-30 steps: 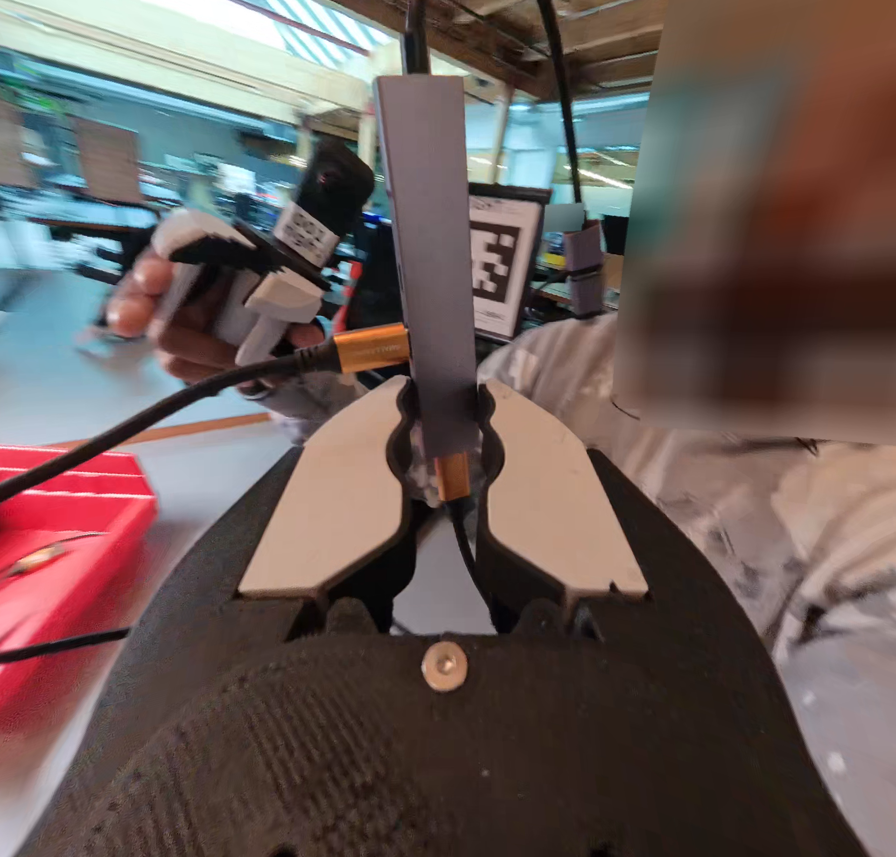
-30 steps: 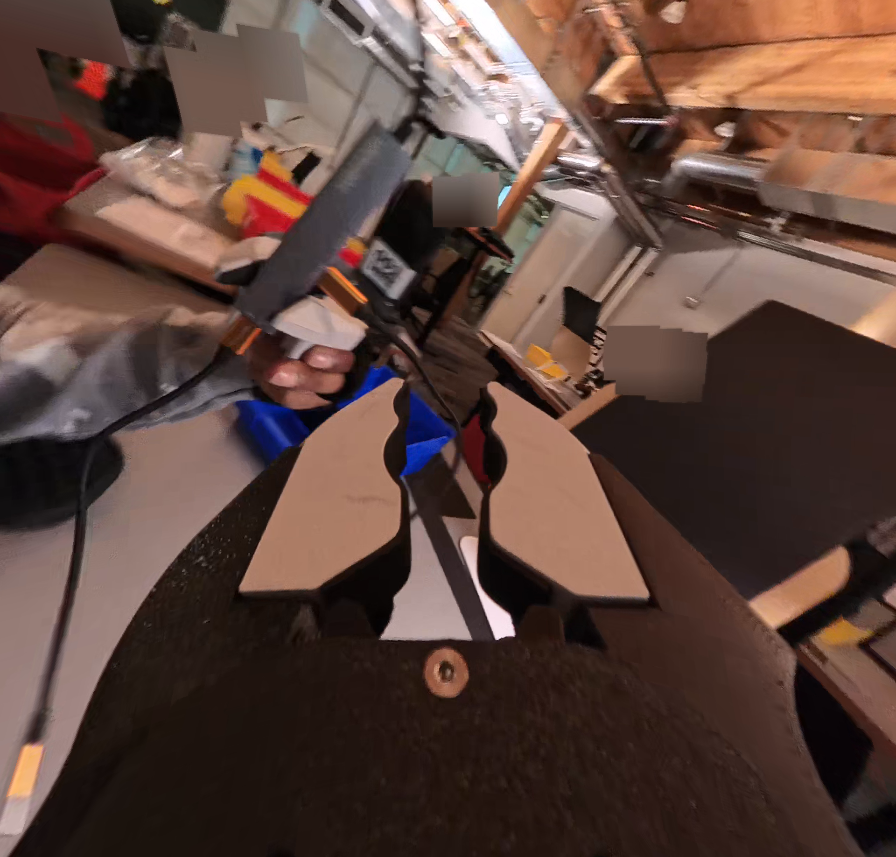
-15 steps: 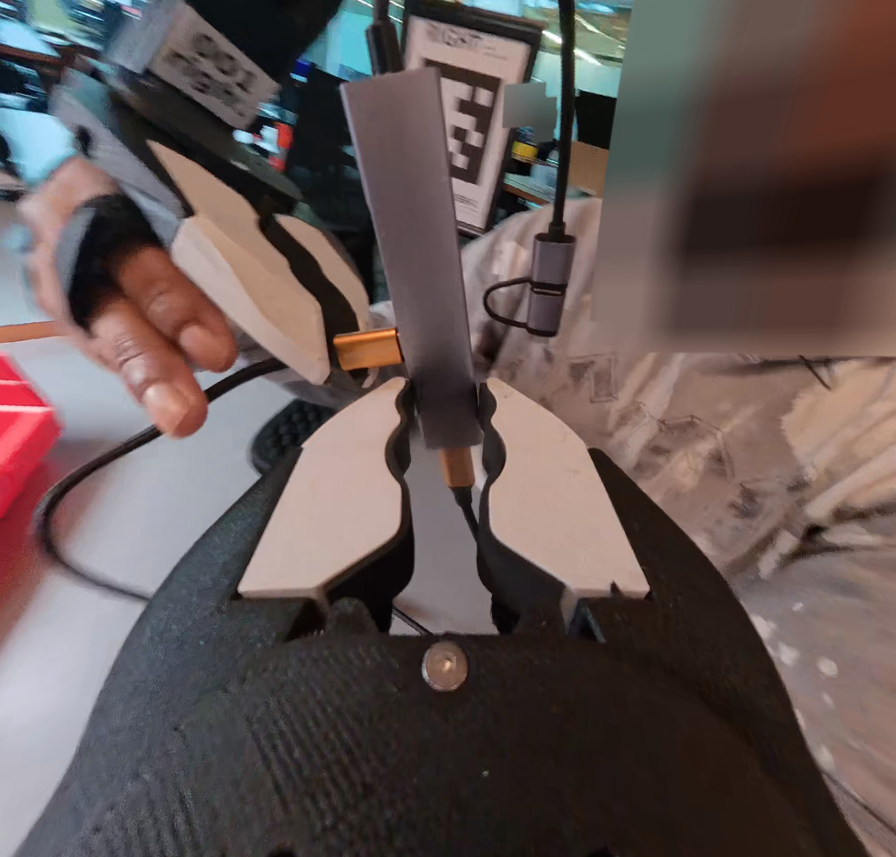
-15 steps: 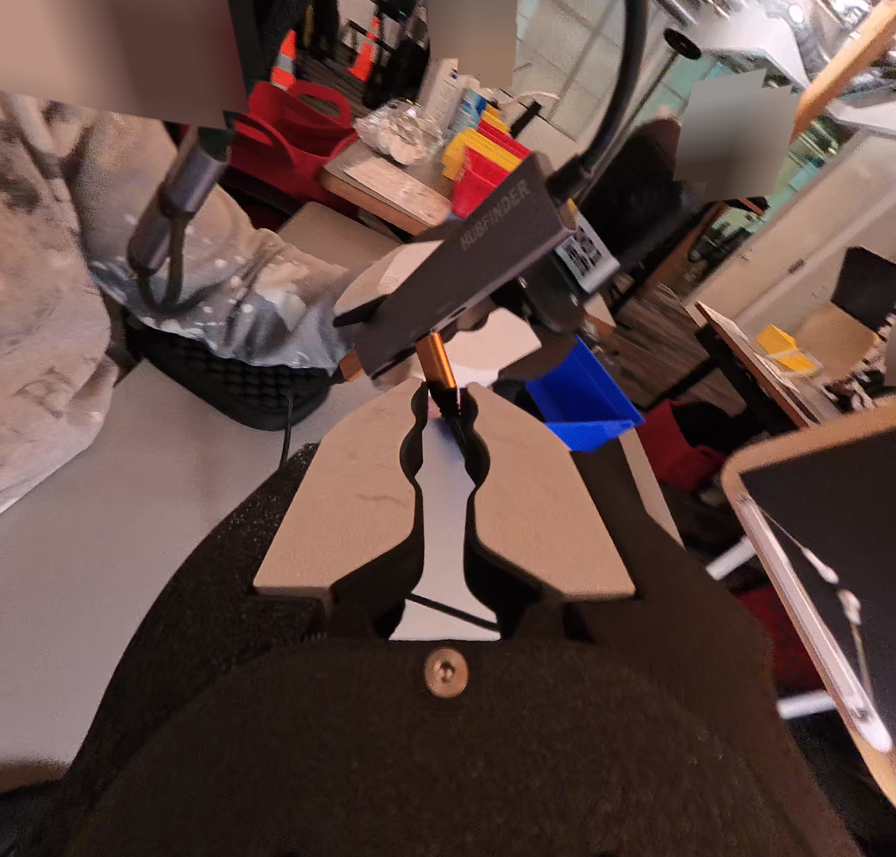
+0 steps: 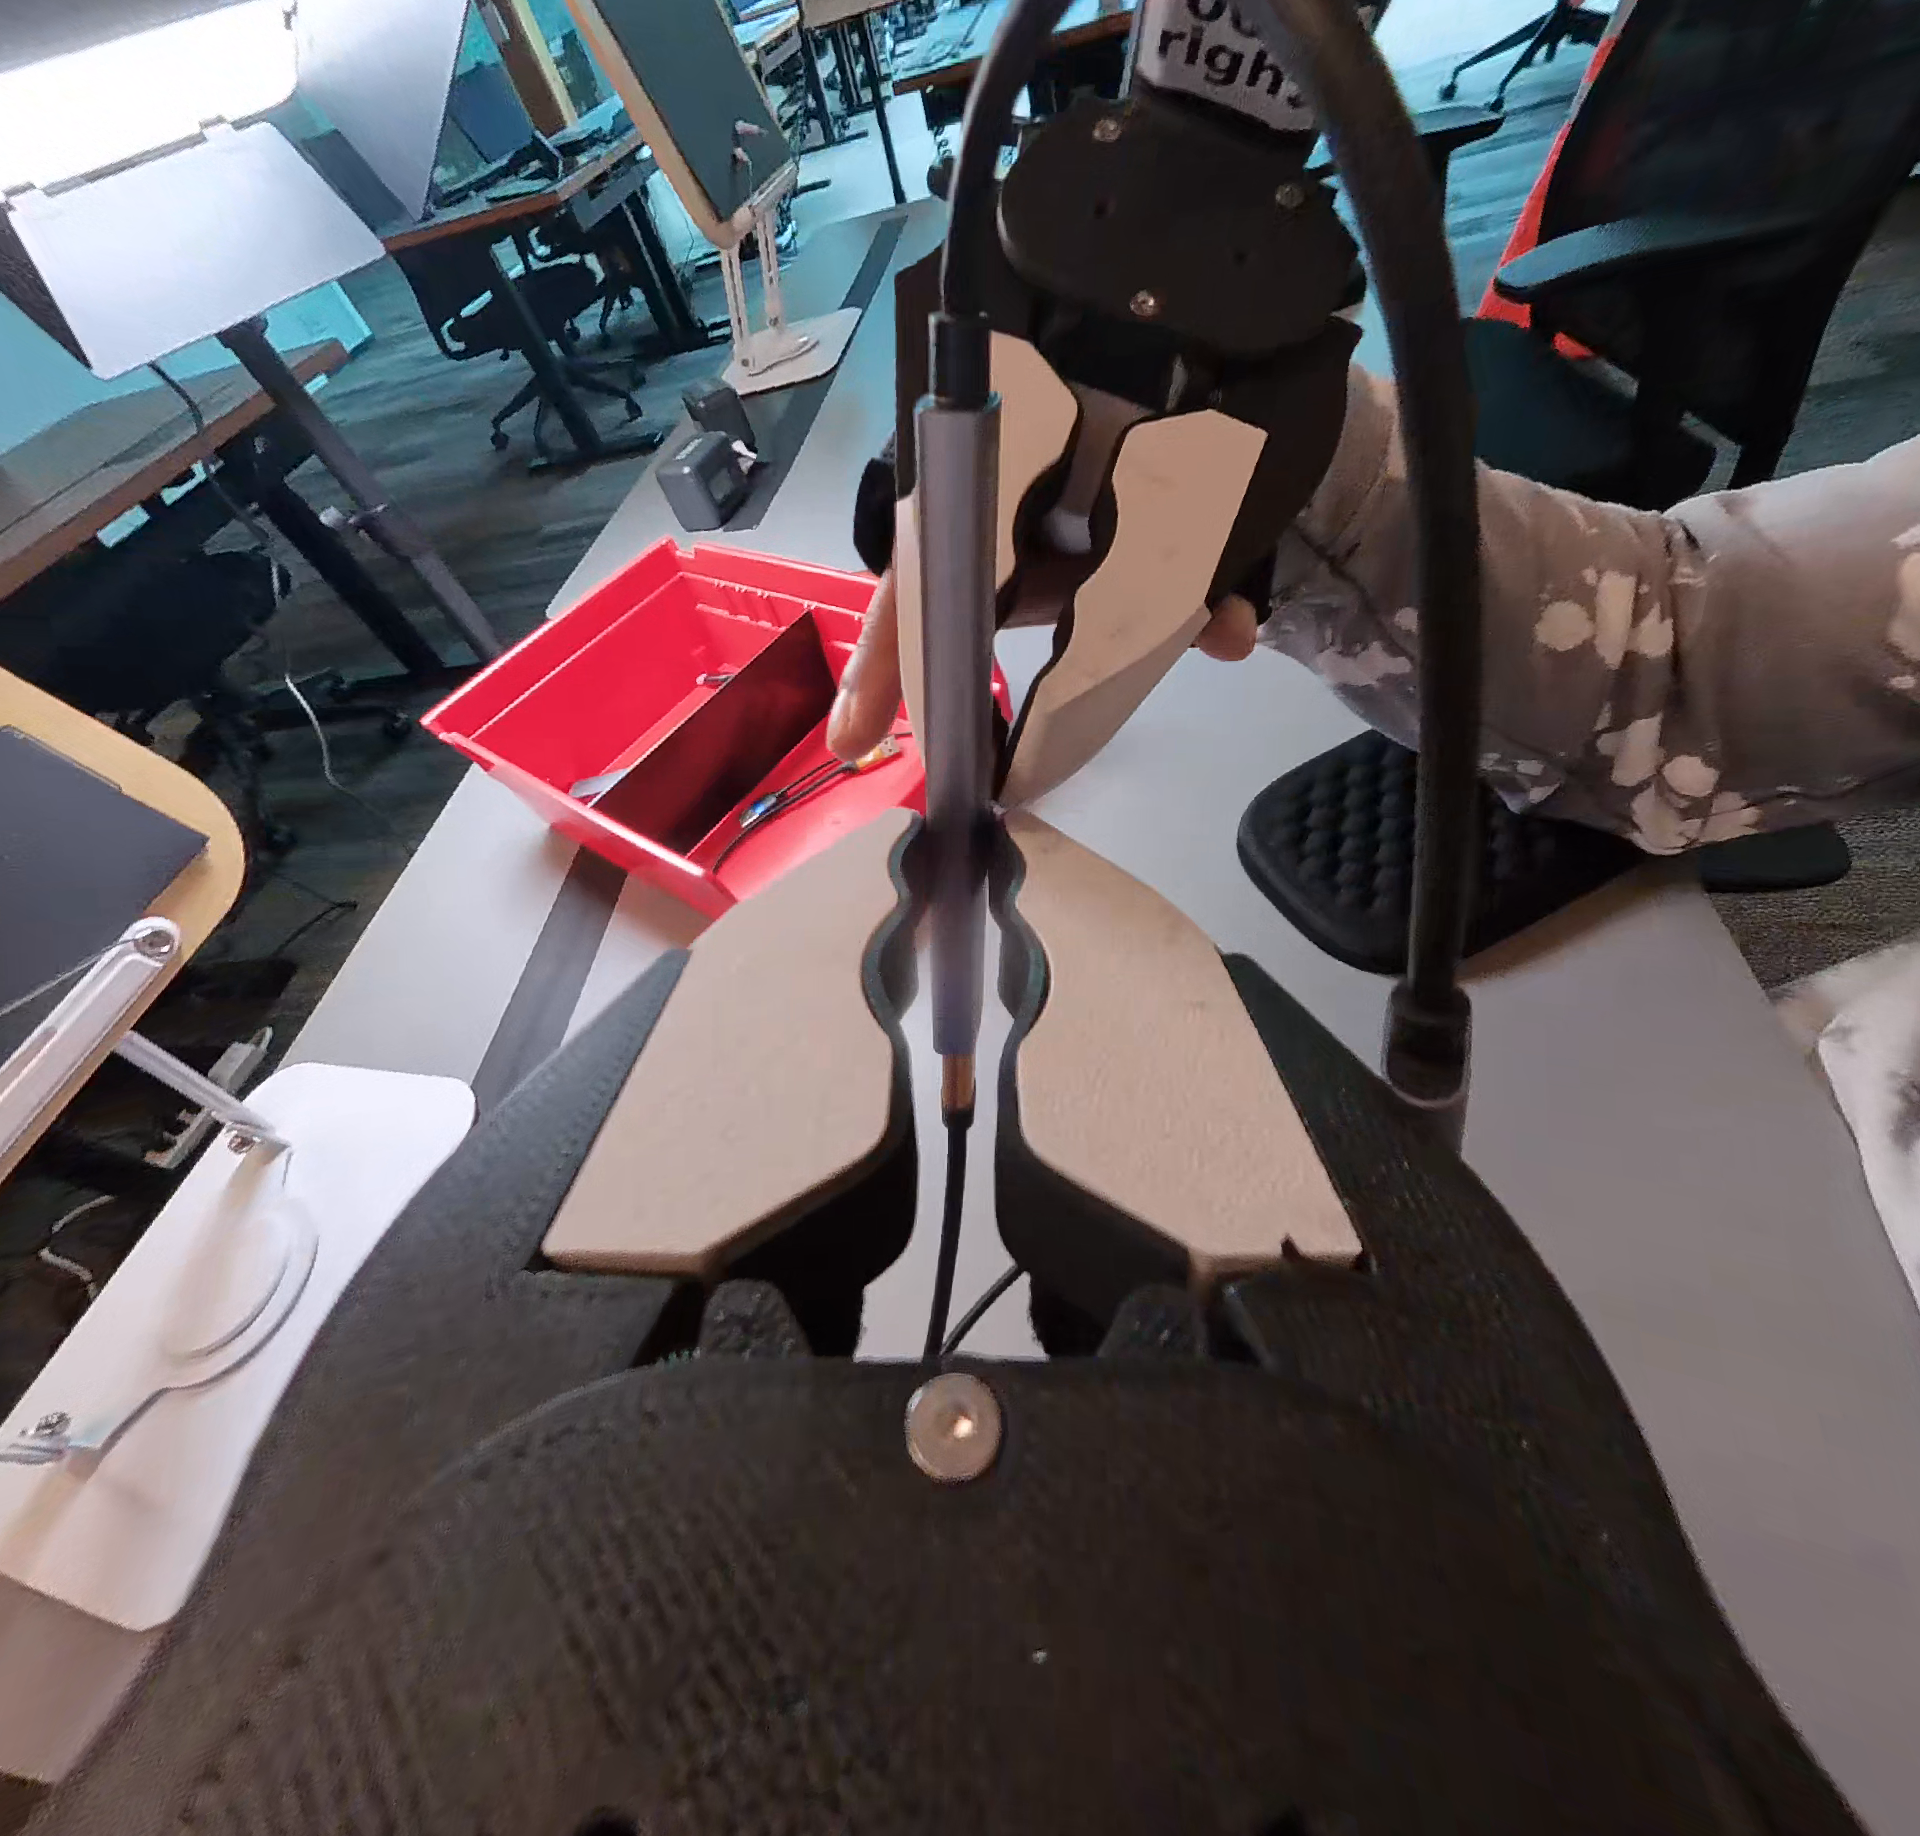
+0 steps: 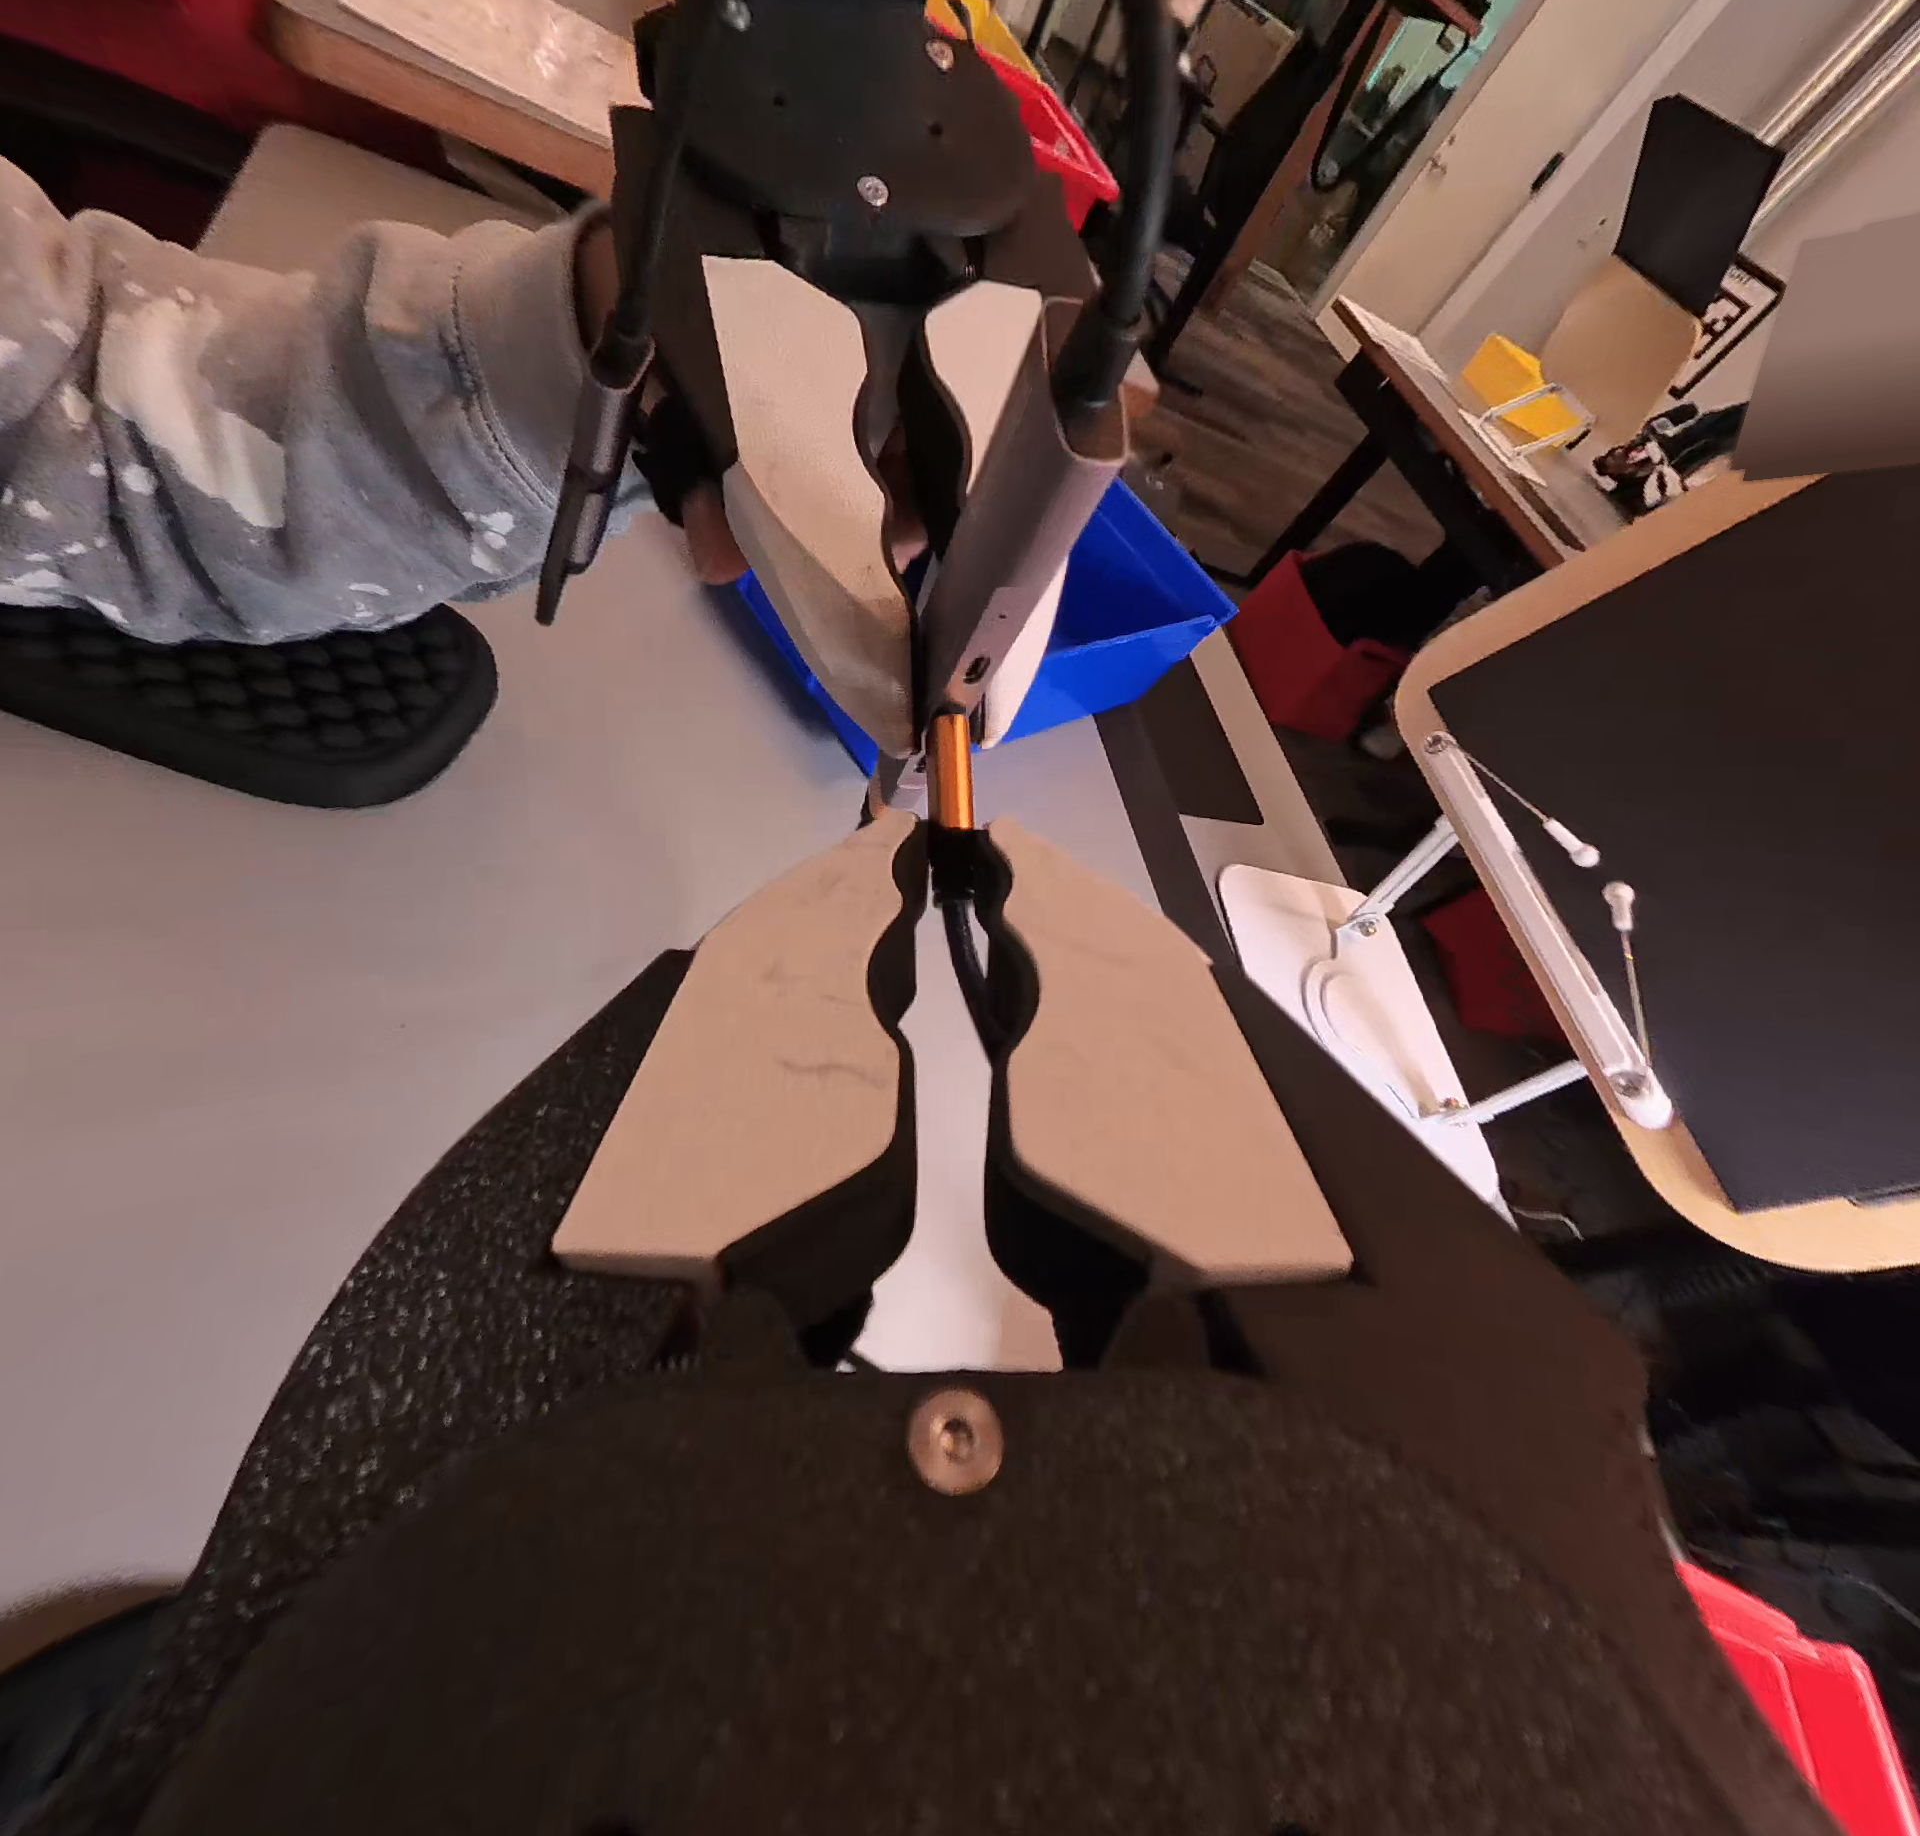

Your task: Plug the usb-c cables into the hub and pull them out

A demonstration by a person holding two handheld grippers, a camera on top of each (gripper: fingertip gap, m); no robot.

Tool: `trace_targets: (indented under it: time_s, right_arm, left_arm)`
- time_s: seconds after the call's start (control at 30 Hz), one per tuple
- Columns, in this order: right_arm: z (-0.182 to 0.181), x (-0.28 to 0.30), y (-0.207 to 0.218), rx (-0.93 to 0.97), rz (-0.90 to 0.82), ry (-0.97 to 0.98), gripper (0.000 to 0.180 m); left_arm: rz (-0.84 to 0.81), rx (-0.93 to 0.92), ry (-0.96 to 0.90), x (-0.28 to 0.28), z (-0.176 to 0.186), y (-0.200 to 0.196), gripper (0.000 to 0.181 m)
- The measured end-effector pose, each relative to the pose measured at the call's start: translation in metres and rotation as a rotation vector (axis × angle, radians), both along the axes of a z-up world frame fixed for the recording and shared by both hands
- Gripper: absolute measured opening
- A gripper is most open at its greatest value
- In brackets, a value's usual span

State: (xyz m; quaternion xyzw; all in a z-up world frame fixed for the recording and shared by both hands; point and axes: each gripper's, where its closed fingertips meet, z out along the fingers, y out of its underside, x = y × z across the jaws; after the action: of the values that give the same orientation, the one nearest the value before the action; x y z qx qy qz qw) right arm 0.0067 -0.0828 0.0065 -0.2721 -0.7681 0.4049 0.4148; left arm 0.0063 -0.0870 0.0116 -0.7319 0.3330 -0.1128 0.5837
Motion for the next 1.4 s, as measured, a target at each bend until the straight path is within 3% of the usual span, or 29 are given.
trace_targets:
  time_s: [0.67, 1.27, 1.4]
  right_arm:
    - [0.053, 0.007, -0.020, -0.394, 0.192, 0.223, 0.006]
    - [0.053, 0.002, -0.013, -0.433, 0.151, 0.211, 0.007]
    - [0.054, 0.005, -0.018, -0.430, 0.170, 0.213, 0.007]
  left_arm:
    - [-0.228, 0.166, -0.479, 0.015, 0.049, -0.012, 0.010]
    - [-0.234, 0.213, -0.543, 0.005, 0.051, -0.010, 0.009]
    - [-0.227, 0.215, -0.485, 0.008, 0.051, -0.014, 0.009]
